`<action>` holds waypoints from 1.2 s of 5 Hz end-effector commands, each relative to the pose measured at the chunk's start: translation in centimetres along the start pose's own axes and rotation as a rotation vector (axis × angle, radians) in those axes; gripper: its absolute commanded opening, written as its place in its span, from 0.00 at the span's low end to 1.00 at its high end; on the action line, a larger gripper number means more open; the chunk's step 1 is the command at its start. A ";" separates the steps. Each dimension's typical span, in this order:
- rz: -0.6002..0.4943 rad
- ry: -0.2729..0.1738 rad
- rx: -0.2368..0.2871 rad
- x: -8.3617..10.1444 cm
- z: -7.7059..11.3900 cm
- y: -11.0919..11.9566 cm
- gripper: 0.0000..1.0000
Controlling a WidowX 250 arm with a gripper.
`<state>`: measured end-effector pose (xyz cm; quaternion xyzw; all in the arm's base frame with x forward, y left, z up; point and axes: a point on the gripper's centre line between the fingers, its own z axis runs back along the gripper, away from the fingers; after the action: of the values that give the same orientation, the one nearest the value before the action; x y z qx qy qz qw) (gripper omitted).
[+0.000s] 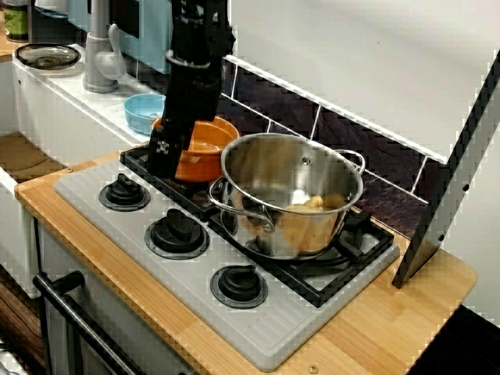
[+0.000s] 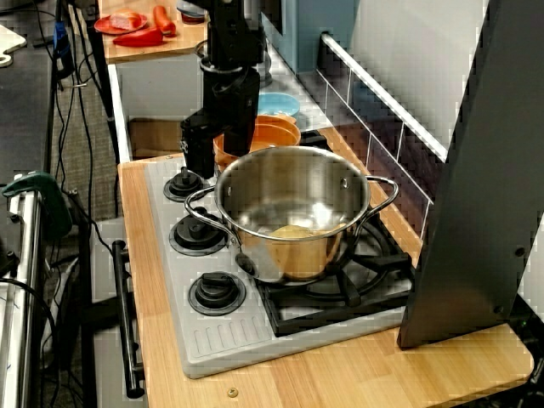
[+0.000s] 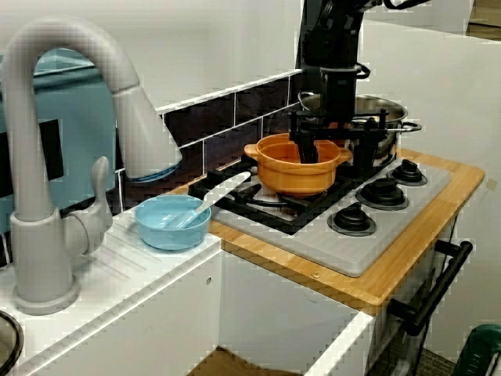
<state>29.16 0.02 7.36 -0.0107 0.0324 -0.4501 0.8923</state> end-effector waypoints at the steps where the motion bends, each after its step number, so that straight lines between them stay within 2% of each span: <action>1: 0.040 -0.063 0.016 0.2 2.4 1.6 1.00; 4: 0.037 -0.138 -0.010 -0.3 4.5 2.0 1.00; 6: 0.025 -0.166 0.005 -1.3 4.9 1.0 1.00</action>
<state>29.32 1.39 10.45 -0.0629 -0.0152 -0.4339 0.8986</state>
